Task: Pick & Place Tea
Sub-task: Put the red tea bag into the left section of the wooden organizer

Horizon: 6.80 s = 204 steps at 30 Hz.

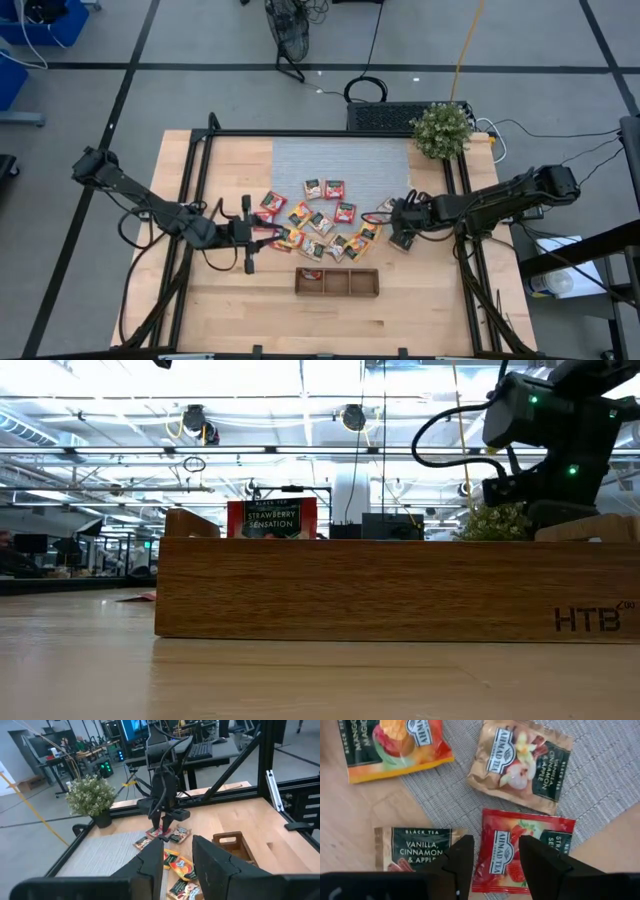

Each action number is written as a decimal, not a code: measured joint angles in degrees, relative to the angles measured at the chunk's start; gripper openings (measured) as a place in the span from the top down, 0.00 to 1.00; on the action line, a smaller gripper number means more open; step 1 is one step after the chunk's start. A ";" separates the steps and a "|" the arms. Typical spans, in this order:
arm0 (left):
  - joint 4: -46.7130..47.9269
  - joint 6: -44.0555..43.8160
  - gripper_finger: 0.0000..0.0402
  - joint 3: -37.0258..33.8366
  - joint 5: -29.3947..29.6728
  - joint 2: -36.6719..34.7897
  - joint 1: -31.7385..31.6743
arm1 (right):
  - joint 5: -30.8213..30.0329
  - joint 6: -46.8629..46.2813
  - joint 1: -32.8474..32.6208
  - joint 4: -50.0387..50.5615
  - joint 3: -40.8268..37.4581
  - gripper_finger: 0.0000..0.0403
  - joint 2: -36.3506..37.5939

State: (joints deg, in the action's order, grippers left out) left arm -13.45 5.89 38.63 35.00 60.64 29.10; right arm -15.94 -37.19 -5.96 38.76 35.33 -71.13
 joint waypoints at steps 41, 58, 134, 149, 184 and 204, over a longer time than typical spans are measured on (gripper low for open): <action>-2.43 -0.15 0.73 0.00 -0.13 0.10 -0.02 | -8.82 11.56 -2.36 -6.05 -0.28 0.98 -0.15; -1.53 -1.77 0.73 0.00 0.00 0.20 -5.32 | -26.08 78.26 -6.89 -48.64 1.37 0.99 -7.97; -30.10 -16.68 0.99 0.26 -20.42 26.06 -31.60 | -23.74 88.62 -3.53 -95.38 4.38 0.84 -28.04; -15.26 7.80 1.00 -2.26 -27.25 13.88 -14.86 | -31.67 69.98 -3.48 -92.99 -1.87 0.75 -19.85; -38.10 -0.43 1.00 -7.24 -12.87 36.54 1.21 | -27.30 64.85 -2.75 -92.89 -7.18 0.75 -9.75; -37.70 -2.66 0.77 -7.23 -10.71 36.59 0.83 | -27.28 64.87 -2.75 -92.48 -7.14 0.75 -9.77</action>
State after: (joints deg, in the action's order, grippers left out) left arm -51.16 3.22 31.40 24.29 97.23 29.93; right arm -43.22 27.68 -8.71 -53.71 28.18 -80.90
